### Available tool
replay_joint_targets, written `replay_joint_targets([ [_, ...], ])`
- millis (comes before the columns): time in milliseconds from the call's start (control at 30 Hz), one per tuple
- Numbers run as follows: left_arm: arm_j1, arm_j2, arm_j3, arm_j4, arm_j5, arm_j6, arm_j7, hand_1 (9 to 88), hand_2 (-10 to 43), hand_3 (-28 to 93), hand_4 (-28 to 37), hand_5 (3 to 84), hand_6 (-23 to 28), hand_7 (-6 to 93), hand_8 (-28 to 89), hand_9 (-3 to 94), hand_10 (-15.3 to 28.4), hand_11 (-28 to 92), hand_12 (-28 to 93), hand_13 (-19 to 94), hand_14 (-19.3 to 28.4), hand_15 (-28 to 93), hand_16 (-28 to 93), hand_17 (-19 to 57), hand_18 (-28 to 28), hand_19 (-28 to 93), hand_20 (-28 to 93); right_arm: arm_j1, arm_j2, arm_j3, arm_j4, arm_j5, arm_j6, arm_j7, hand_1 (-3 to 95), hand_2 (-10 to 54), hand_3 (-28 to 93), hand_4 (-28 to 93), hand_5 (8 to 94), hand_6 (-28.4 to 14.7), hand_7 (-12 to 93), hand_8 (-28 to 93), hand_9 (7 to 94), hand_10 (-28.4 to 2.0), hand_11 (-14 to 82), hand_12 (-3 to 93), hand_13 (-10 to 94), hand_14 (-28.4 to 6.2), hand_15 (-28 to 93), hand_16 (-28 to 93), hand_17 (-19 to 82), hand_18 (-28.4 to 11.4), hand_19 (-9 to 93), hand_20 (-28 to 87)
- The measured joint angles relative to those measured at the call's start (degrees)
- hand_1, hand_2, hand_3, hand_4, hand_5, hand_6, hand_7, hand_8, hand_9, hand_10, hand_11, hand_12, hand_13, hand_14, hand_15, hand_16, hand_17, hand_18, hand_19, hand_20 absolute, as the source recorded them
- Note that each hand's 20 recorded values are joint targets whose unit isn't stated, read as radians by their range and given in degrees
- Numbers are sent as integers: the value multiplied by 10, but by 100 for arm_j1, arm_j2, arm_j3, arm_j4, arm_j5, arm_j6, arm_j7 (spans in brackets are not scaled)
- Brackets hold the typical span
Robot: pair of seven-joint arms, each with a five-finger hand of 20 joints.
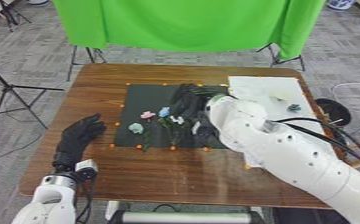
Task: Arrange flowers
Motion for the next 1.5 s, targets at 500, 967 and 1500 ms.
replay_joint_targets([
  [500, 23, -2, -8, -15, 0, 1, 0, 220, -62, 686, -283, 498, 10, 170, -65, 487, 131, 188, 145, 407, 164, 207, 10, 105, 124, 87, 213, -463, 1252, 1879, 341, -795, -80, 905, 272, -95, 655, -205, 389, -5, 75, -54, 416, -182, 49, 191, 810, -38, 673, 286, 574, -156, 932, 537],
  [967, 19, -2, -6, -13, 2, 0, 0, 223, -59, 684, -283, 499, 10, 170, -66, 487, 131, 188, 145, 407, 164, 207, 10, 105, 124, 87, 214, -1466, 1956, 2676, 897, -1217, -187, 1341, 263, -95, 634, -216, 404, -8, 76, -49, 441, -187, 54, 191, 814, -41, 676, 277, 574, -168, 932, 545],
  [1500, 19, -9, -6, -15, 2, -1, -2, 220, -53, 681, -283, 500, 10, 170, -66, 486, 131, 189, 145, 406, 164, 207, 11, 104, 124, 88, 213, -1763, 1927, 2539, 995, -977, 381, 1368, 309, -95, 660, -209, 494, -4, 130, -66, 555, -163, 134, 211, 836, -35, 743, 271, 619, -173, 932, 643],
])
